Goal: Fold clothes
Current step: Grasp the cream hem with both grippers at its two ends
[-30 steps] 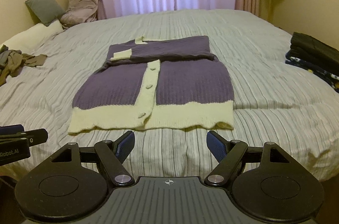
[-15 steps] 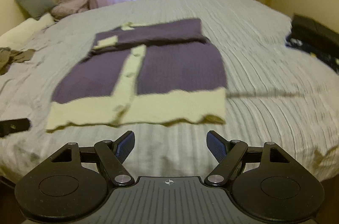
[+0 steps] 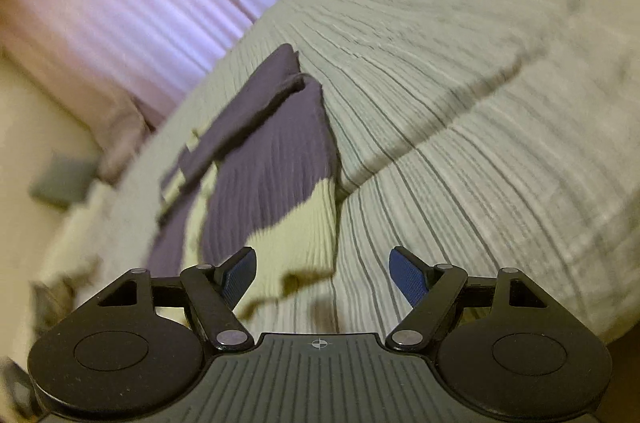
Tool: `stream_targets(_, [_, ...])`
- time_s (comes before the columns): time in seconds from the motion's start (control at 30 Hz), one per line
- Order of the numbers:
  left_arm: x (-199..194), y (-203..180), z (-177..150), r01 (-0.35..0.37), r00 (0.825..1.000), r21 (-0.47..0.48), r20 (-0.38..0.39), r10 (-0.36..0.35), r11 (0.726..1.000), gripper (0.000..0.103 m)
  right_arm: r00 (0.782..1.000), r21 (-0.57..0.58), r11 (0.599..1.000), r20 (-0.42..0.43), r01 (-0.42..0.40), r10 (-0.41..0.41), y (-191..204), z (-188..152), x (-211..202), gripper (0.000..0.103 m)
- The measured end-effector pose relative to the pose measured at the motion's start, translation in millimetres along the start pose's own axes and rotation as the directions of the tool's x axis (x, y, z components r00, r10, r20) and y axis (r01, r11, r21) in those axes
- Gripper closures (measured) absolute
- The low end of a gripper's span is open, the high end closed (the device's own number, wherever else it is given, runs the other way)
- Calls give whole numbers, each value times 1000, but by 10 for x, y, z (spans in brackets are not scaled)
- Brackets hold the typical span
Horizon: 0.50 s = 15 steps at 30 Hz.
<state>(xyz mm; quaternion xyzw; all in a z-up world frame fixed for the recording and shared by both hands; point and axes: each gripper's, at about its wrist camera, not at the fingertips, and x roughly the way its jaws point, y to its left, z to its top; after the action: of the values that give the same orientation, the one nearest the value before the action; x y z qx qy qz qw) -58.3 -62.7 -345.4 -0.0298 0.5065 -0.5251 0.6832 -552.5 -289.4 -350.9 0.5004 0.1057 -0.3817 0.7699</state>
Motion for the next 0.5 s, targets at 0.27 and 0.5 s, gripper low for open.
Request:
stream_targets(0.27, [317, 269, 173, 67, 998, -73, -5, -68, 995, 59, 989, 44, 993, -95, -114, 117, -99, 323, 413, 26])
stream_targets(0.5, [493, 327, 265, 162, 986, -81, -29, -164, 984, 60, 968, 75, 980, -163, -183, 193, -205, 547, 833, 43])
